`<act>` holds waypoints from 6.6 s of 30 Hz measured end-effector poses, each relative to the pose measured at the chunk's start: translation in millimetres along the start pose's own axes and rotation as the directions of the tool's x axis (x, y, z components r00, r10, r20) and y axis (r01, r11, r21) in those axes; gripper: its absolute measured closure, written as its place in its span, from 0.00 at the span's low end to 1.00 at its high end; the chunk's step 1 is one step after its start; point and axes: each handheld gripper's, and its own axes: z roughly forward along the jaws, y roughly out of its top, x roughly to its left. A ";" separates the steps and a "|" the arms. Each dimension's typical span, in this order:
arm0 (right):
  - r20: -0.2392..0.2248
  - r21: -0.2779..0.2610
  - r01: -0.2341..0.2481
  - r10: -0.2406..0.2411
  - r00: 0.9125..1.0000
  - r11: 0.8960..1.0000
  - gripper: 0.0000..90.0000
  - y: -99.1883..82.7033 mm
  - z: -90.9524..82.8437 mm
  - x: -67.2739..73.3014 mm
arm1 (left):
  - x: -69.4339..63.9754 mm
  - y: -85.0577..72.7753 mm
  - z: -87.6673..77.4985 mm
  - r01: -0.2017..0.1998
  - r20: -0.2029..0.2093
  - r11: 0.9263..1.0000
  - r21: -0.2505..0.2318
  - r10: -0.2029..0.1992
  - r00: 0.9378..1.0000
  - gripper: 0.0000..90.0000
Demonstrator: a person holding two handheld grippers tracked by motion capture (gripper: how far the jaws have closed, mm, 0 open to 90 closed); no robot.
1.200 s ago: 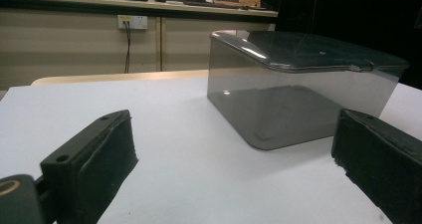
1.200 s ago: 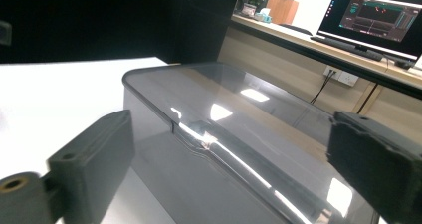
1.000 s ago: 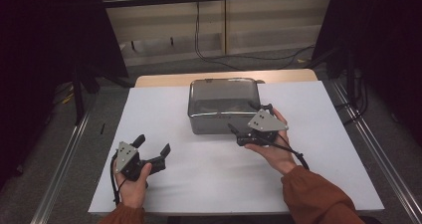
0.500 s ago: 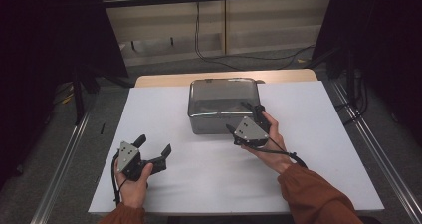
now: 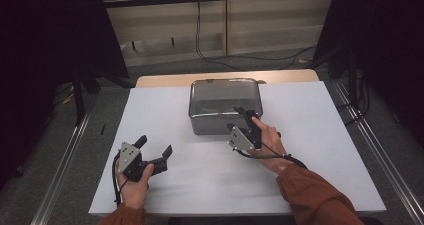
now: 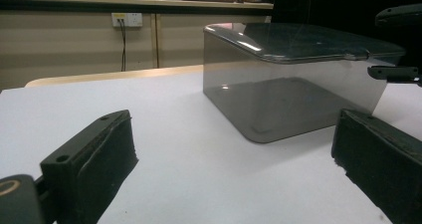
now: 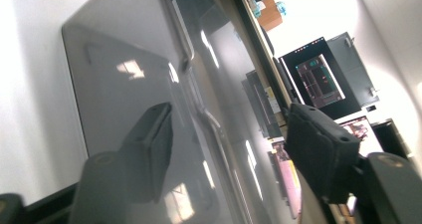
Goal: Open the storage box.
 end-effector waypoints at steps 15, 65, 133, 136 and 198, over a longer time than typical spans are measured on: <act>0.016 0.035 0.176 -0.176 0.984 0.984 0.66 6.4 5.0 11.0 | 0.8 -0.1 0.1 -0.009 -0.006 1.000 0.012 0.009 1.000 0.04; 0.062 -0.022 0.225 -0.223 0.973 0.974 0.89 16.9 3.5 3.8 | 0.1 10.8 25.9 0.012 0.146 1.000 0.005 -0.013 0.989 0.03; 0.101 -0.055 0.158 -0.152 0.983 0.986 0.87 35.3 11.6 -33.9 | -10.0 60.3 141.4 -0.170 0.159 0.980 -0.105 0.185 0.970 0.11; 0.104 -0.053 0.153 -0.147 0.984 0.987 0.88 35.6 11.6 -35.3 | -11.6 60.4 143.0 -0.159 0.166 0.982 -0.098 0.173 0.971 0.13; -0.077 -0.057 -0.579 0.575 0.814 0.813 0.22 -42.0 -0.6 -68.6 | -16.1 61.1 148.9 -0.277 0.150 0.949 -0.150 0.299 0.943 0.48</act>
